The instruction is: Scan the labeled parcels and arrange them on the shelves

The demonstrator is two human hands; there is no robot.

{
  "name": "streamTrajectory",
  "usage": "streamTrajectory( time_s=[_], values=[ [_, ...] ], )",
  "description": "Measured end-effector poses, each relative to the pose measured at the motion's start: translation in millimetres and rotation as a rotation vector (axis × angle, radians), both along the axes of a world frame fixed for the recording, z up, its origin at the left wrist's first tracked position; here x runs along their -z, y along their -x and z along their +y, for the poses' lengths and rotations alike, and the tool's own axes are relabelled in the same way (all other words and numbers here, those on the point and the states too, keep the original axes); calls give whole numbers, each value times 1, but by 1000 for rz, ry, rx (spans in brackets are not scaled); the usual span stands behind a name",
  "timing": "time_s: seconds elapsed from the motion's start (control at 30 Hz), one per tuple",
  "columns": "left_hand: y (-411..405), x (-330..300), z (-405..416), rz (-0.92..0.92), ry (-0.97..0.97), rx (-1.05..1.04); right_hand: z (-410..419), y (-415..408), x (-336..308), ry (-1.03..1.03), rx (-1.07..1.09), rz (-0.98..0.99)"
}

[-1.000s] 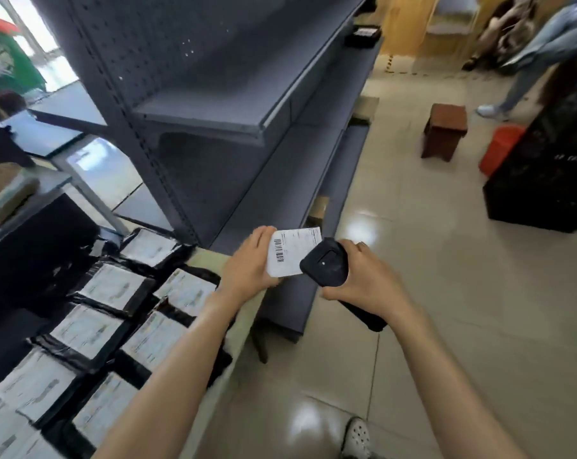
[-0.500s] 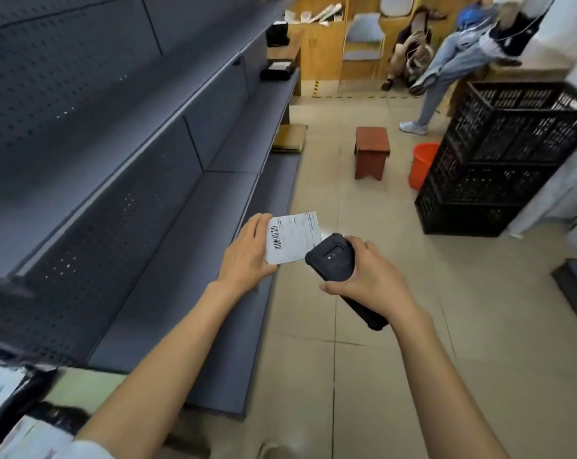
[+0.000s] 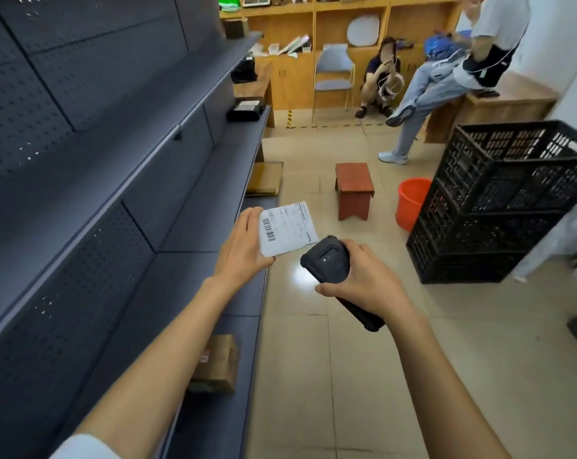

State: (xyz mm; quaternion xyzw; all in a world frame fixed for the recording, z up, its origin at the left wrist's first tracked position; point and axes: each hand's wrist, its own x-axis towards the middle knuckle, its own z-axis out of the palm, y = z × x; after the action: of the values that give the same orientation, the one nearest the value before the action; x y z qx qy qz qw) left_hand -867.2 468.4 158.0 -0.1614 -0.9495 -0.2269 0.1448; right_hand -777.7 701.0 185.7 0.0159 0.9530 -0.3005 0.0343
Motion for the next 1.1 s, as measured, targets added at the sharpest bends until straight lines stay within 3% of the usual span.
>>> streamTrajectory(
  time_s=[0.43,0.63,1.1],
  values=[
    [326,23,116,-27,8,11,105,315,36,120,82,-8],
    [494,-1,163,-3,30,-58,155,507,9,111,20,25],
    [866,-26,157,76,21,-206,165,916,-23,81,-123,130]
  ],
)
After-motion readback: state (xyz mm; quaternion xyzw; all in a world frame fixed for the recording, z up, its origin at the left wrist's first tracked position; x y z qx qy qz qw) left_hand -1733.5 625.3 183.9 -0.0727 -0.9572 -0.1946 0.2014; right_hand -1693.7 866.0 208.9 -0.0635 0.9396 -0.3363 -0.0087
